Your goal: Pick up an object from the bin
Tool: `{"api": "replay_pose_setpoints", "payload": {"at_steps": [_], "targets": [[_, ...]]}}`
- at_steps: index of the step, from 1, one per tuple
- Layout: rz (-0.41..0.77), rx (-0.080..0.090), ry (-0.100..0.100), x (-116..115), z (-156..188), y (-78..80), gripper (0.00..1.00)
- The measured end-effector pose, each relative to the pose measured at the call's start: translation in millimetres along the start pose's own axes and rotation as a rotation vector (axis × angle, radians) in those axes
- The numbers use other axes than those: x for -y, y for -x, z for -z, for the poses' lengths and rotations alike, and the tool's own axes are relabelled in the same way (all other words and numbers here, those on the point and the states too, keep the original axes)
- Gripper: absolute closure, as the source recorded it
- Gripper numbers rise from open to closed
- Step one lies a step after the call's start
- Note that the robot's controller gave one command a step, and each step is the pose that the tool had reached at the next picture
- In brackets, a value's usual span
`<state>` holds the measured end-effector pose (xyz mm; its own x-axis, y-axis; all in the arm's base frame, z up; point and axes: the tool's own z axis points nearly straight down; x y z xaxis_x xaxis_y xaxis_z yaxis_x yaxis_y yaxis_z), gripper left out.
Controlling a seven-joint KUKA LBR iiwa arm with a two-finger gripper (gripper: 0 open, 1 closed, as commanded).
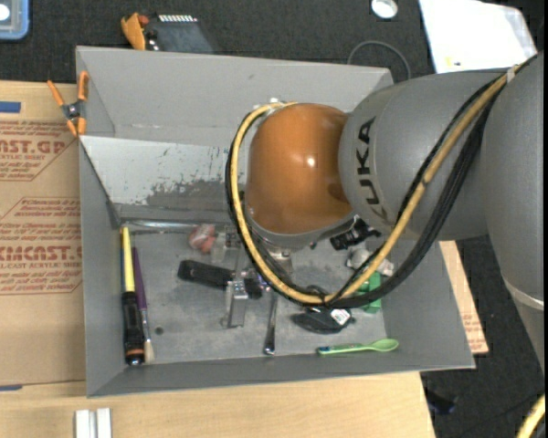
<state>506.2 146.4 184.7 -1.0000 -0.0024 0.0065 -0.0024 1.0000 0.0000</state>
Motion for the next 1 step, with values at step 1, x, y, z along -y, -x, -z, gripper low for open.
{"api": "replay_pose_setpoints", "payload": {"at_steps": [1], "targets": [[-0.002, 0.007, 0.001, 0.7, 3.2, 2.0, 0.0]]}}
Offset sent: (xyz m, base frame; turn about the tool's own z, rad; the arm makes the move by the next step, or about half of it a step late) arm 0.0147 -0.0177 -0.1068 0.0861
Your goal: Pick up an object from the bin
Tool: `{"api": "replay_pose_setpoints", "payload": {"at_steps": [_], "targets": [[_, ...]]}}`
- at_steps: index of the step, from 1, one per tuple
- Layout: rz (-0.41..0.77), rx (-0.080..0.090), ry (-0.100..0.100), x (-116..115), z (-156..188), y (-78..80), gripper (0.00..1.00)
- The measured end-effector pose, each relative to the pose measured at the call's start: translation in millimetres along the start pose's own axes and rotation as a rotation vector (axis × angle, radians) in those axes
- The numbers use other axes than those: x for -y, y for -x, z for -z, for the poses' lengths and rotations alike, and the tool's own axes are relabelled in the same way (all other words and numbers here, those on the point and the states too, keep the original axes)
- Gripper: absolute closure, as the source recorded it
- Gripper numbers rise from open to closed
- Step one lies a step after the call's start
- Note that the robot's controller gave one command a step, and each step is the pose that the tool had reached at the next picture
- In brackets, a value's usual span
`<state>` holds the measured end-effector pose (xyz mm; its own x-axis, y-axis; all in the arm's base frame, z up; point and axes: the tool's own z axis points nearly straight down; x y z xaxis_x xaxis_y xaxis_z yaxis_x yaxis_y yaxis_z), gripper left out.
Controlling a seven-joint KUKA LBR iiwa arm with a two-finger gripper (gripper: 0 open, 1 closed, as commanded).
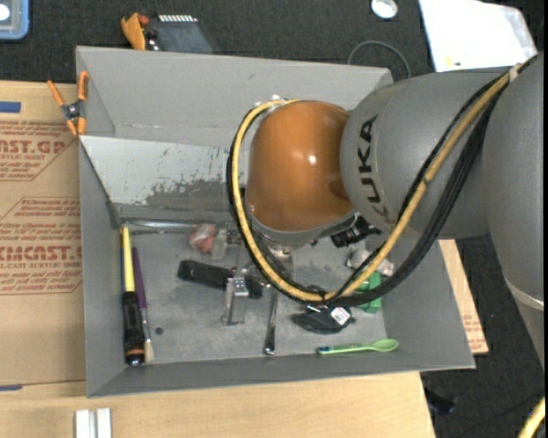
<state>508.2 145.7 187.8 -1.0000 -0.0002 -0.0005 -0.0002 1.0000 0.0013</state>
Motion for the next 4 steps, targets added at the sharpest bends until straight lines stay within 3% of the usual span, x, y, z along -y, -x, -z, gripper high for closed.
{"api": "replay_pose_setpoints", "payload": {"at_steps": [1, 2, 3, 4], "targets": [[-0.046, 0.005, 0.002, 8.4, -61.4, 8.5, 0.0], [-0.128, 0.013, 0.006, 34.0, -114.4, -0.7, 1.0], [-0.128, 0.013, 0.006, 34.0, -114.4, -0.7, 1.0], [-0.125, 0.008, 0.005, 14.7, -116.8, 46.6, 1.0]]}}
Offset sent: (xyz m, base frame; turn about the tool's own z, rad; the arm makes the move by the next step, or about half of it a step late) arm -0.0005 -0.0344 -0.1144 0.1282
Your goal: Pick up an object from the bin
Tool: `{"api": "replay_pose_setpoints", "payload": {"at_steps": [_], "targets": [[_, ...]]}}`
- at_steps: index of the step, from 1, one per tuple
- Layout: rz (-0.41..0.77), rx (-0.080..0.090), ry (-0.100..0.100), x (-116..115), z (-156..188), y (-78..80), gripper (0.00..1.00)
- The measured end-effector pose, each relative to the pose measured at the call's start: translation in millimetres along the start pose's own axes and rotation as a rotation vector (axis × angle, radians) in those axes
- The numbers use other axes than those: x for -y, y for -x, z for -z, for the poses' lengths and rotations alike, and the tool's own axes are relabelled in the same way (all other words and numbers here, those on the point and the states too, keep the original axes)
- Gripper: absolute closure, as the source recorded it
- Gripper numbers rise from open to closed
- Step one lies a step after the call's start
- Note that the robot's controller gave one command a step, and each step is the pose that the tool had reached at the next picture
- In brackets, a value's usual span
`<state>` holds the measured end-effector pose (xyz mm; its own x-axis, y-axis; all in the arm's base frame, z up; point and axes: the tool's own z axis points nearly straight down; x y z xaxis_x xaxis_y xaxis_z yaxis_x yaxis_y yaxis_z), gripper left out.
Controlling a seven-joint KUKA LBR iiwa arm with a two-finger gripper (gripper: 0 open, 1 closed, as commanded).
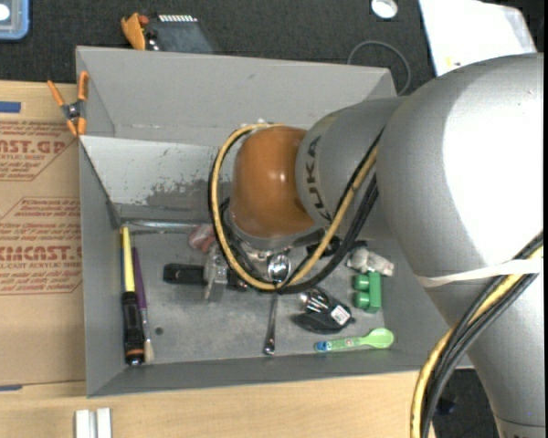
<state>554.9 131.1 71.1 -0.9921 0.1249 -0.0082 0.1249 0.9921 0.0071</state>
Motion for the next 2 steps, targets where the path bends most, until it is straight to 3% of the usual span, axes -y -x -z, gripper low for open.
{"api": "replay_pose_setpoints", "payload": {"at_steps": [1, 2], "targets": [[0.067, -0.001, 0.001, 3.0, -0.2, 24.8, 1.0], [0.067, -0.001, 0.001, 3.0, -0.2, 24.8, 1.0]]}}
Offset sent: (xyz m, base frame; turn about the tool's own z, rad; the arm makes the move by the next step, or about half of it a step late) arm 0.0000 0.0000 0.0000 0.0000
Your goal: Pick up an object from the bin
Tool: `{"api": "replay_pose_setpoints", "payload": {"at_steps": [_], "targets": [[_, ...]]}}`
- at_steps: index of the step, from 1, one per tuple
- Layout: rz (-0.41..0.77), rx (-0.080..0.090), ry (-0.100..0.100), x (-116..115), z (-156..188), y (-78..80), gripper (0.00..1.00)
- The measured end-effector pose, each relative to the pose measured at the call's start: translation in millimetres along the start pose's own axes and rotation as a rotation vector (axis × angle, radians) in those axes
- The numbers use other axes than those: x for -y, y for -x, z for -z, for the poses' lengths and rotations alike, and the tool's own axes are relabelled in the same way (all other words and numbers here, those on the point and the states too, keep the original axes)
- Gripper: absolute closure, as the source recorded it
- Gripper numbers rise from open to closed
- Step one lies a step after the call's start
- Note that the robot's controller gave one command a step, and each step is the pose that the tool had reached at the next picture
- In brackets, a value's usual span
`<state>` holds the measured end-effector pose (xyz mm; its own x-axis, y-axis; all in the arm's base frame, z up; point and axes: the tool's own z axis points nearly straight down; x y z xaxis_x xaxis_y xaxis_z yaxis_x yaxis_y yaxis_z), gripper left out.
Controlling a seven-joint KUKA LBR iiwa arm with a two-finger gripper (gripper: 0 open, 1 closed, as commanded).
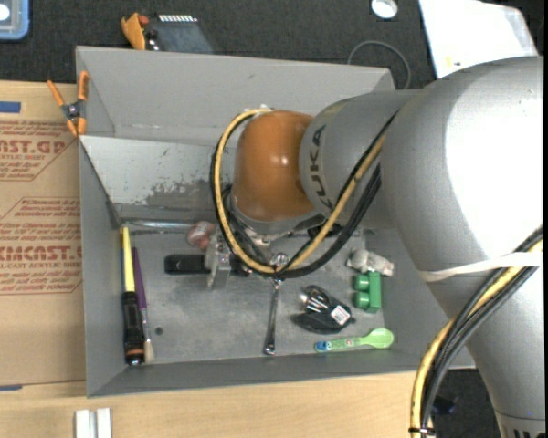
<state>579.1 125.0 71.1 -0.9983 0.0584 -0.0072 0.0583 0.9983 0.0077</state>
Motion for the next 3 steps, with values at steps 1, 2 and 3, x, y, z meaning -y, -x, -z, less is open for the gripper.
{"api": "replay_pose_setpoints", "payload": {"at_steps": [1, 2, 3], "targets": [[0.242, 0.009, 0.0, 4.0, 0.7, -14.9, 1.0], [0.054, 0.007, 0.001, 37.5, 124.7, 6.9, 1.0], [0.054, 0.006, 0.002, 37.4, 124.7, 6.8, 1.0]]}}
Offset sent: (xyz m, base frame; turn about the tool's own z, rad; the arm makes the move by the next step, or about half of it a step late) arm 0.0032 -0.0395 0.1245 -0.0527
